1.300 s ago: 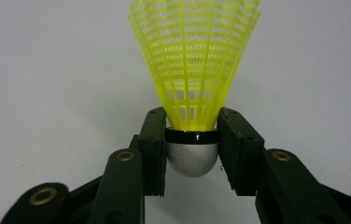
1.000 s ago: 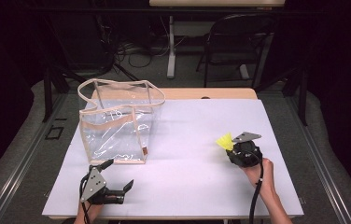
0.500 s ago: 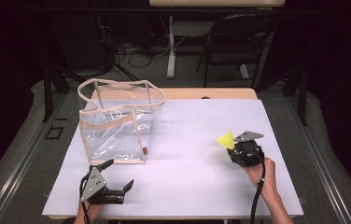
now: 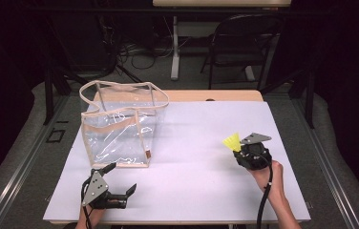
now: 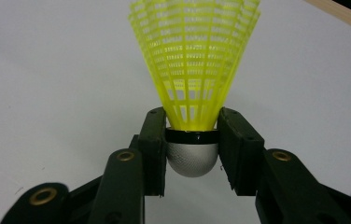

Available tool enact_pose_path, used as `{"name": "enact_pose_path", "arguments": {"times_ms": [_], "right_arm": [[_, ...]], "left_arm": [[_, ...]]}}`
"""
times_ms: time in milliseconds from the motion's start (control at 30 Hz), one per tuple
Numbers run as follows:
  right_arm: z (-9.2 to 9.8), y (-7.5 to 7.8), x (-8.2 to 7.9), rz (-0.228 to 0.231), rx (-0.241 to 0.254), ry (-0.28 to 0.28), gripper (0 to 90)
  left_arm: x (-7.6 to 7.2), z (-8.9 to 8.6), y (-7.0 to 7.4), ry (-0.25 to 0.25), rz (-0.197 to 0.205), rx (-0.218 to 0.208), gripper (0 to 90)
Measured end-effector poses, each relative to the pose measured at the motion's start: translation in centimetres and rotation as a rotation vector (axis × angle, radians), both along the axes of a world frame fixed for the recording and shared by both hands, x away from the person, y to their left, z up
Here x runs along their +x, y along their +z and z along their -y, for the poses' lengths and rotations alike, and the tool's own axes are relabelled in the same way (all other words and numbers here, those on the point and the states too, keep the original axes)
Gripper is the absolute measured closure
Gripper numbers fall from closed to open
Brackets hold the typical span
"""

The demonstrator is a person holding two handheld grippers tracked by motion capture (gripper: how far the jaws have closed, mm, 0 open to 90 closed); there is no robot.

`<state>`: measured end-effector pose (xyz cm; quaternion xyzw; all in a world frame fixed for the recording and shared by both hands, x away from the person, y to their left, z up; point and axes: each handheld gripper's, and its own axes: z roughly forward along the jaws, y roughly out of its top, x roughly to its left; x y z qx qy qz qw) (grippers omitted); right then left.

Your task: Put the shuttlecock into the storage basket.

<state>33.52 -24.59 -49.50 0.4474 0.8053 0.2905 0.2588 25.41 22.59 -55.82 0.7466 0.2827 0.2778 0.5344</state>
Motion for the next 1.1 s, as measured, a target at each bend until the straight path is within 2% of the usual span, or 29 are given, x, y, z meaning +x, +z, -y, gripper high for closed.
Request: {"name": "enact_pose_path", "arguments": {"times_ms": [300, 1100], "right_arm": [[0.2, 1.1, 0.0, 0.017, 0.006, -0.006, 63.8], [-0.1, 4.2, 0.1, 0.066, -0.019, 0.003, 63.9]], "left_arm": [[0.1, 0.1, 0.0, 0.003, -0.003, -0.004, 0.0], [0.1, 0.0, 0.0, 0.003, -0.008, -0.008, 0.0]]}}
